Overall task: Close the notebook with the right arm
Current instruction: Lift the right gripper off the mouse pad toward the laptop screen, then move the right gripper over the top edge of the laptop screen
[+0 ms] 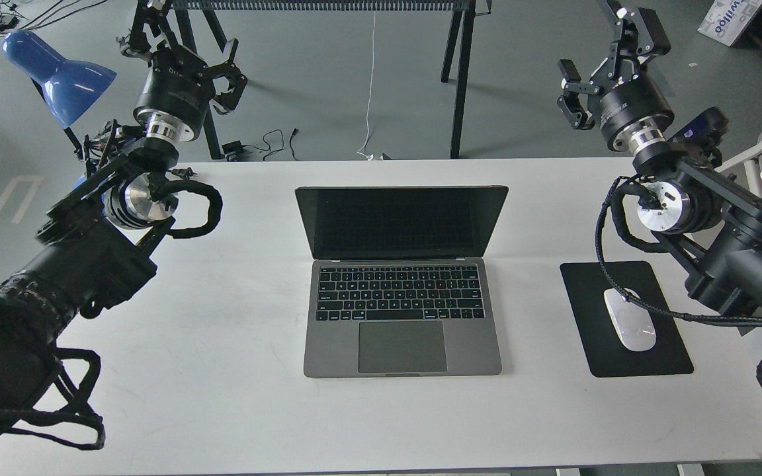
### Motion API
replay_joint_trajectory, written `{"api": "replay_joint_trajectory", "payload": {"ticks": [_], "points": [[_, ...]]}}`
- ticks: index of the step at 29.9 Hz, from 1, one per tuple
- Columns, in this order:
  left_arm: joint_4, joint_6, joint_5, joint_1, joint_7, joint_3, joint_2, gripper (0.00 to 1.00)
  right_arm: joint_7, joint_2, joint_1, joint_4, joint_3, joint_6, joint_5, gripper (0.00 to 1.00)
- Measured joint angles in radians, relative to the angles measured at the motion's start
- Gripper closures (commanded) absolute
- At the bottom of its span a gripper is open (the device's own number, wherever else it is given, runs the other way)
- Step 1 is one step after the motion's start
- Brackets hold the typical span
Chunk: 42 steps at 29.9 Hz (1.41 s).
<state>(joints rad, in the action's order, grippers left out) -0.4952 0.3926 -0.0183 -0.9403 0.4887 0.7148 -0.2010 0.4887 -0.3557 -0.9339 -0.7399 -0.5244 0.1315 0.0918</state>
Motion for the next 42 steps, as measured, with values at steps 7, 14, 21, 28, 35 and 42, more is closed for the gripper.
{"api": "replay_joint_trajectory", "payload": {"ticks": [7, 14, 21, 28, 35, 42], "points": [[0.0, -0.016, 0.004, 0.0, 0.0, 0.0, 0.001, 0.0, 0.0, 0.0, -0.002, -0.001, 0.003, 0.0, 0.0, 0.01], [0.0, -0.012, 0.006, 0.0, 0.0, 0.0, -0.001, 0.0, 0.0, 0.02, -0.026, 0.044, 0.006, 0.0, 0.005, 0.01], [0.0, -0.009, 0.005, 0.0, 0.0, 0.0, -0.002, 0.0, 0.0, 0.161, -0.142, 0.248, 0.131, 0.002, 0.006, 0.01], [0.0, -0.009, 0.004, 0.0, 0.0, 0.001, -0.002, 0.0, 0.0, 0.3, -0.188, 0.372, 0.282, -0.001, 0.007, 0.01], [0.0, -0.009, 0.004, 0.0, 0.0, 0.002, -0.002, 0.0, 0.0, 0.354, -0.167, 0.416, 0.383, -0.011, 0.007, 0.01], [0.0, -0.009, 0.004, 0.0, 0.0, 0.002, -0.002, 0.0, 0.0, 0.356, -0.154, 0.387, 0.418, -0.012, 0.005, 0.01]]}}
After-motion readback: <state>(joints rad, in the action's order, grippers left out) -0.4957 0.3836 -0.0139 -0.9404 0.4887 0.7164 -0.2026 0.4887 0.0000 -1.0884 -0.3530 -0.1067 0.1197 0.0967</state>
